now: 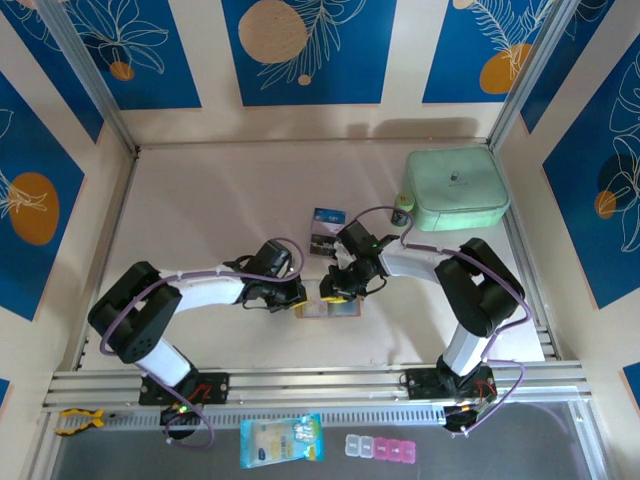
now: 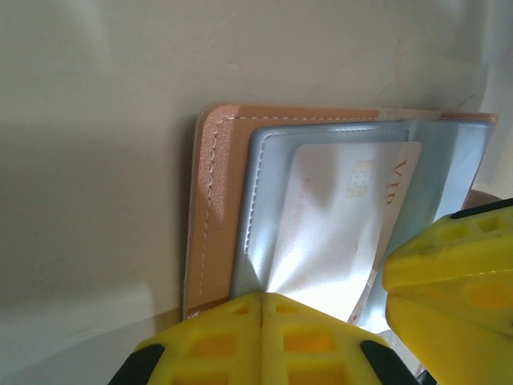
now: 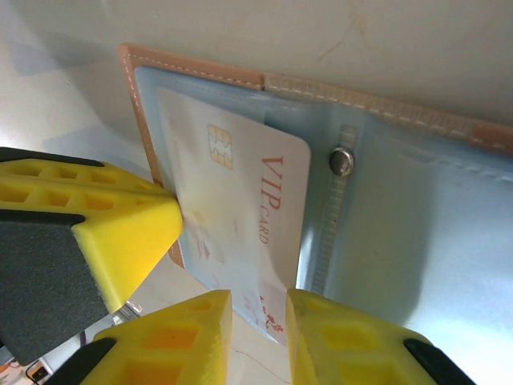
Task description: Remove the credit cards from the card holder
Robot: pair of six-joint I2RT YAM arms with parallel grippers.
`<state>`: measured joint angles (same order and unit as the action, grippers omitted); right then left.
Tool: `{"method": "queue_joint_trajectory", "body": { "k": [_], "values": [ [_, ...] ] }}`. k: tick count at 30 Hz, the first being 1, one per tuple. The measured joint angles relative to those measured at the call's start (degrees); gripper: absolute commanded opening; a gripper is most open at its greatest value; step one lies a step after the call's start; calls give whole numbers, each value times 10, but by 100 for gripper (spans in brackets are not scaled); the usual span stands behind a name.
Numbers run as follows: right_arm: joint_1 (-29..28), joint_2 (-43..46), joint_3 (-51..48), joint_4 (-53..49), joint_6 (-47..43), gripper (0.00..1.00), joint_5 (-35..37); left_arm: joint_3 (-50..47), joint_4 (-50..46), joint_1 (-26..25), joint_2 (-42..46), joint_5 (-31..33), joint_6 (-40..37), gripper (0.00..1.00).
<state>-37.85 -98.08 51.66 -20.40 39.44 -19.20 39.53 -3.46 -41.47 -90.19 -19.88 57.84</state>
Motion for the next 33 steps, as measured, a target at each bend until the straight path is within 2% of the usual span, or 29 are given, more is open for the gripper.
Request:
{"method": "queue_joint_trajectory", "body": {
  "k": [11,22,33],
  "values": [
    [-2,-14,1,9,0,17,1,0,-1,0,0,0,-10,5],
    [-4,-28,9,16,0,23,-2,0,-2,0,0,0,-10,6],
    [-13,-28,28,-19,-8,24,40,0,-4,0,0,4,-14,8]
  ]
}}
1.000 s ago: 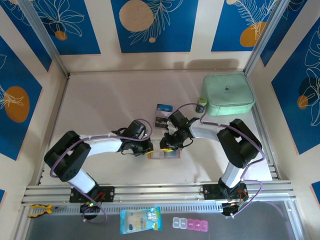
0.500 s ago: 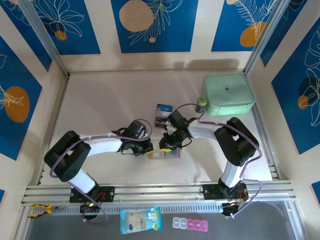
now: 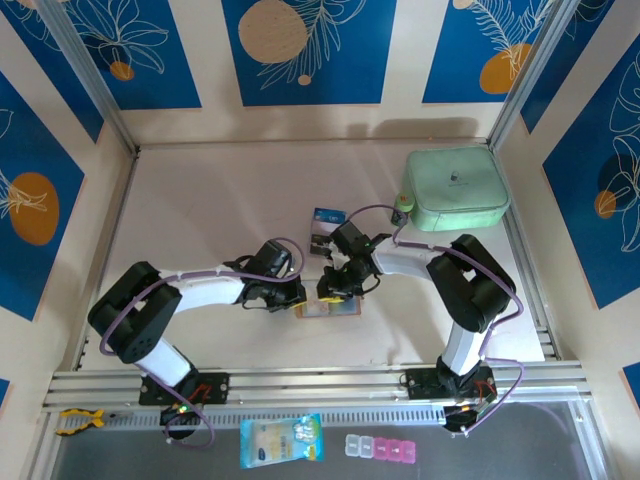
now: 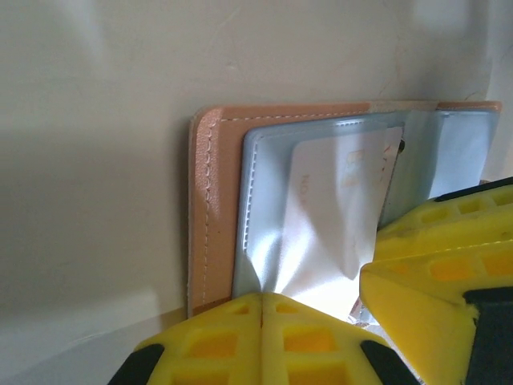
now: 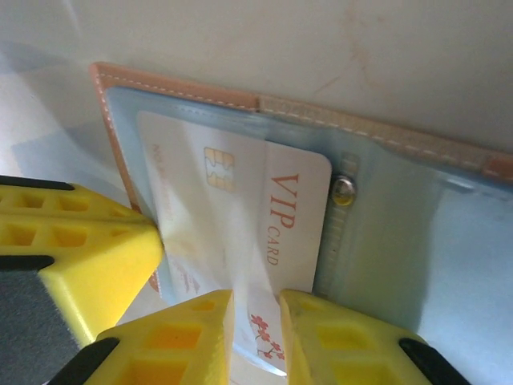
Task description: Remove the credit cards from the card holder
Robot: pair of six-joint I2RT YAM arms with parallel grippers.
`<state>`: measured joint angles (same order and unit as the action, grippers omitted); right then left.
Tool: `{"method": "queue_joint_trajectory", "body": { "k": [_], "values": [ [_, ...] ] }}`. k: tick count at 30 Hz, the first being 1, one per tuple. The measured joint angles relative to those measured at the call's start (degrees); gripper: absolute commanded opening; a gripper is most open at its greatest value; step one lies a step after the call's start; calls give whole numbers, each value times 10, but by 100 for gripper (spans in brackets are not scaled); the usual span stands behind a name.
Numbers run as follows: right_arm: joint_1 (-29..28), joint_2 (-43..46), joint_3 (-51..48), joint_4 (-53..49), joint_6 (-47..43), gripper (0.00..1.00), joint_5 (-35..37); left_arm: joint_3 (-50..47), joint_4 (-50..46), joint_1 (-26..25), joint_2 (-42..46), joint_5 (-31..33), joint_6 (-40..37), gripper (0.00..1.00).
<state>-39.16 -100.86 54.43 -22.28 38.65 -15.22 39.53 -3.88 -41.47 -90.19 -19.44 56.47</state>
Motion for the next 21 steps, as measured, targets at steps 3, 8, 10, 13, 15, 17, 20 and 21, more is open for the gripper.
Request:
{"method": "queue_joint_trajectory", "body": {
  "k": [3,8,10,13,15,17,20,21],
  "values": [
    [0,0,5,-9,-3,24,5,0,0,0,0,0,0,9],
    [-2,0,9,-18,-7,24,17,1,-3,0,0,2,0,9],
    [-3,0,10,-21,-7,24,18,2,-5,0,0,2,-5,8],
    [-3,0,11,-25,-7,24,20,3,-8,0,0,2,-9,8],
    [-3,0,12,-27,-7,24,20,6,-15,0,0,4,-12,8],
    [-3,2,12,-29,-7,24,22,11,-25,0,0,6,-15,8],
    [-3,7,12,-34,-7,24,25,23,-47,0,0,14,-20,8],
    [-3,10,12,-36,-7,24,26,26,-52,0,0,16,-22,8]
  ]
}}
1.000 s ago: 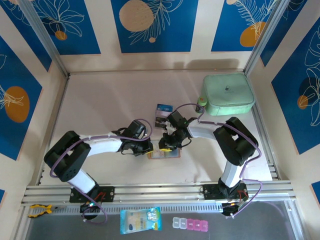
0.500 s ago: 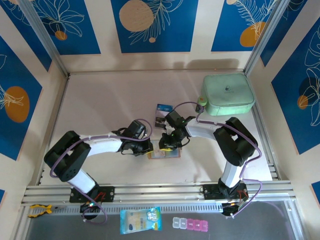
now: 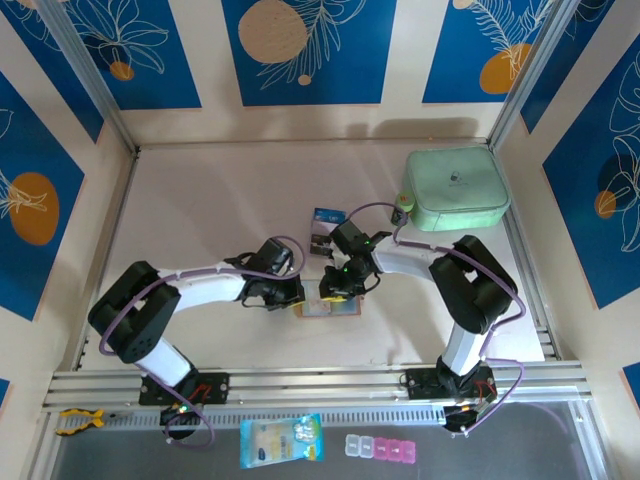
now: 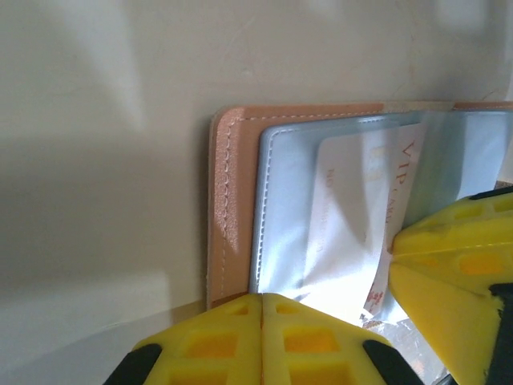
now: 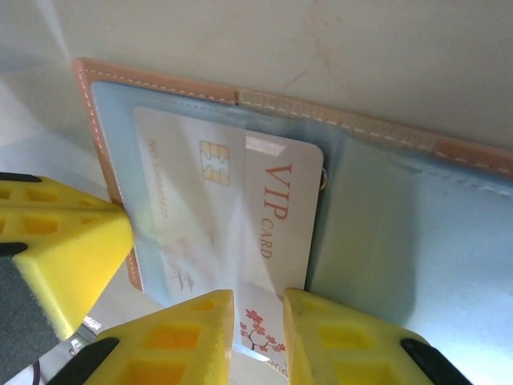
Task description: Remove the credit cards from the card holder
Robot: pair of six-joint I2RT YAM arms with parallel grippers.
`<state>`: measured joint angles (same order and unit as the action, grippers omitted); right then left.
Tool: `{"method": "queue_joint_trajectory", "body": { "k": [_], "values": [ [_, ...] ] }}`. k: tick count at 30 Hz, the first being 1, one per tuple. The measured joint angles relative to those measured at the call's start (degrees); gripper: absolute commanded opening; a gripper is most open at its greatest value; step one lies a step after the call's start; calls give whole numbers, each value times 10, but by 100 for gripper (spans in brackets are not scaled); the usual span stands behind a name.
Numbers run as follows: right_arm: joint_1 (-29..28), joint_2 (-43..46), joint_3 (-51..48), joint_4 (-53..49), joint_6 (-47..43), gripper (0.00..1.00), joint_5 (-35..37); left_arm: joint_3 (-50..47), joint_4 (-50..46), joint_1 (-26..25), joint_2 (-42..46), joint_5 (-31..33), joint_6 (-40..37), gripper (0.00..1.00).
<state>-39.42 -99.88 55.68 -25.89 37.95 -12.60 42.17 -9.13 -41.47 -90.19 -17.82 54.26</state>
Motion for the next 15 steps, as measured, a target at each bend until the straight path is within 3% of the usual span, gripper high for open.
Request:
{"method": "queue_joint_trajectory", "body": {
  "k": [15],
  "values": [
    [5,15,-2,-3,0,24,2,33,-20,-12,-16,1,-4,4]
  ]
}}
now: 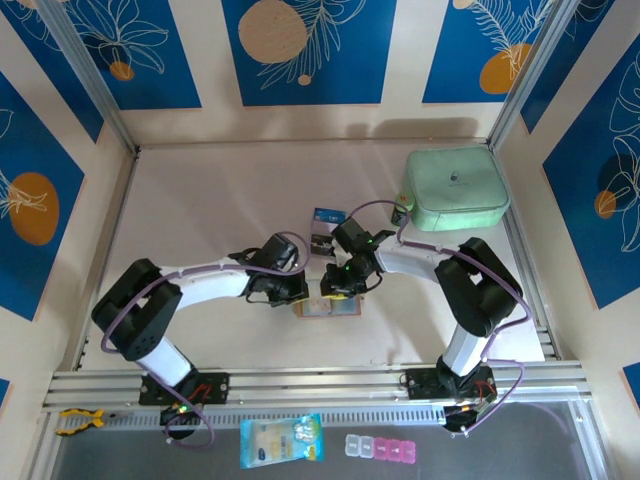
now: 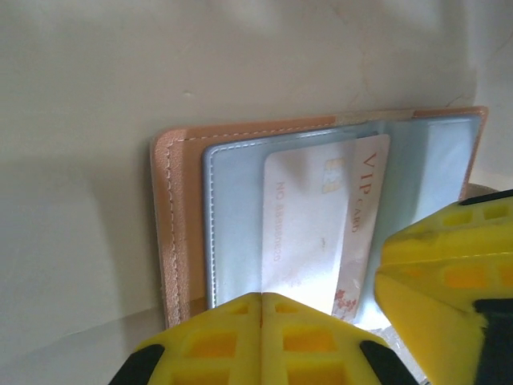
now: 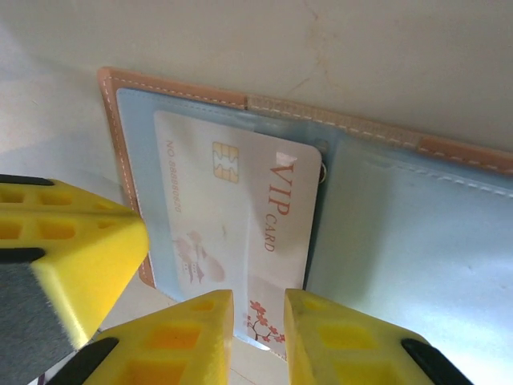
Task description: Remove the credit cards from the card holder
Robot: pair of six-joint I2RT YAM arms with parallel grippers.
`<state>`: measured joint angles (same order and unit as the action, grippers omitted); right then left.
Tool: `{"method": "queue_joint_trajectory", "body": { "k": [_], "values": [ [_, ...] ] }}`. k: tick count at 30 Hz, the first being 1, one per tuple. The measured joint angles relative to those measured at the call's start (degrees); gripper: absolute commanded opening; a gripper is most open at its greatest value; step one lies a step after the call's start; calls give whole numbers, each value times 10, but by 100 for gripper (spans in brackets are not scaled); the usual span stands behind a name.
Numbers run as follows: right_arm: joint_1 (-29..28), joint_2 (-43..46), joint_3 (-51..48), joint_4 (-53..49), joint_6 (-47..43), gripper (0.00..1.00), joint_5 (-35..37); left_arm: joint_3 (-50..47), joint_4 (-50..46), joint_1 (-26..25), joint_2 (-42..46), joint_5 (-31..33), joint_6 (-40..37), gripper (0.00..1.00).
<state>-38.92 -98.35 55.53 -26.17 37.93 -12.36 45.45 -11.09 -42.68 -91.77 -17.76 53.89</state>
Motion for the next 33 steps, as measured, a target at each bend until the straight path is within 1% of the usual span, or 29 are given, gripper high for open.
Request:
{"method": "queue_joint_trajectory", "body": {
  "k": [3,10,24,33],
  "values": [
    [1,0,-1,0,0,25,0,0,3,-2,-13,-4,0,4],
    [5,0,-6,2,0,25,0,0,17,-3,-18,-9,0,3],
    [7,-7,-12,7,-5,27,6,5,16,-3,-22,-9,0,2],
    [25,-2,-51,66,3,23,-41,10,10,-3,-26,-9,0,0]
  ]
}}
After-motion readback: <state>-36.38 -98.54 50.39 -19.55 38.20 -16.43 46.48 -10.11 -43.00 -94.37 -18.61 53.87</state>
